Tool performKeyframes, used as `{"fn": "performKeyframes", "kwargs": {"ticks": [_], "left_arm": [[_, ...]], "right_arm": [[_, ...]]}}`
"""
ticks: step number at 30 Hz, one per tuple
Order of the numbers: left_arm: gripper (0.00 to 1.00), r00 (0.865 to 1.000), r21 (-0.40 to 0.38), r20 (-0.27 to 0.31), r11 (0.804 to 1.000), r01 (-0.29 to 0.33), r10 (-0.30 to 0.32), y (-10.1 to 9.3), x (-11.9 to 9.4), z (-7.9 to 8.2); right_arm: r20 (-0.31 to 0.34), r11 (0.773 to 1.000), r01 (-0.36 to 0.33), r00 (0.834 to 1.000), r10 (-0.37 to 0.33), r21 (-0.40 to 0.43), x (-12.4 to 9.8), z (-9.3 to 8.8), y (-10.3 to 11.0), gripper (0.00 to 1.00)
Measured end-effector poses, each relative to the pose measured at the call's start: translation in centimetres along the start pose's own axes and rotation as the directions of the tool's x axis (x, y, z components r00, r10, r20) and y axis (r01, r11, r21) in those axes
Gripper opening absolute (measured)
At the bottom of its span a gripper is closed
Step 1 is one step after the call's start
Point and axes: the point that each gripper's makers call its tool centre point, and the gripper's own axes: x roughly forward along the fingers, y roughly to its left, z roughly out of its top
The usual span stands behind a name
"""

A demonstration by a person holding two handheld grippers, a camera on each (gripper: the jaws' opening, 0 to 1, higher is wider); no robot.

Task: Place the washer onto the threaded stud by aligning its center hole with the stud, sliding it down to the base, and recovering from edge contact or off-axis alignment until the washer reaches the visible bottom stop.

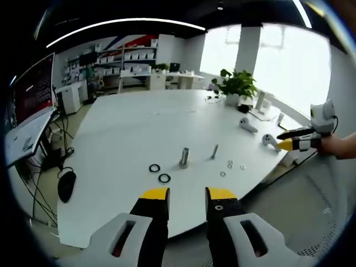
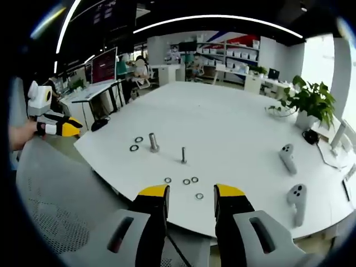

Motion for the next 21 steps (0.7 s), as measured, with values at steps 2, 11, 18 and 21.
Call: {"fn": "performKeyframes", "kwargs": {"ticks": [2,11,18,21], "left_arm": [[0.22,1.000,-0.002,0.001,1.000,-0.003,0.003,0.15,0.07,0.03],[0.21,1.000,-0.003,-0.006,1.000,0.001,-0.001,0.11,0.09,-0.14],[0.19,1.000,0.002,-0.004,1.000,-0.001,0.001,0.19,0.21,0.02],[0.19,1.000,0.002,-0.007,1.000,0.003,-0.003,0.11,0.09,-0.13]], "right_arm": [[0.000,1.000,0.005,1.000,-0.005,0.000,0.04,0.04,-0.13,0.34],[0.002,1.000,0.013,1.000,-0.013,0.000,0.03,0.05,-0.24,0.33],[0.004,1.000,0.019,1.000,-0.019,0.010,0.08,0.07,-0.53,0.33],[-0.001,1.000,0.016,1.000,-0.016,0.005,0.11,-0.07,-0.39,0.33]]}}
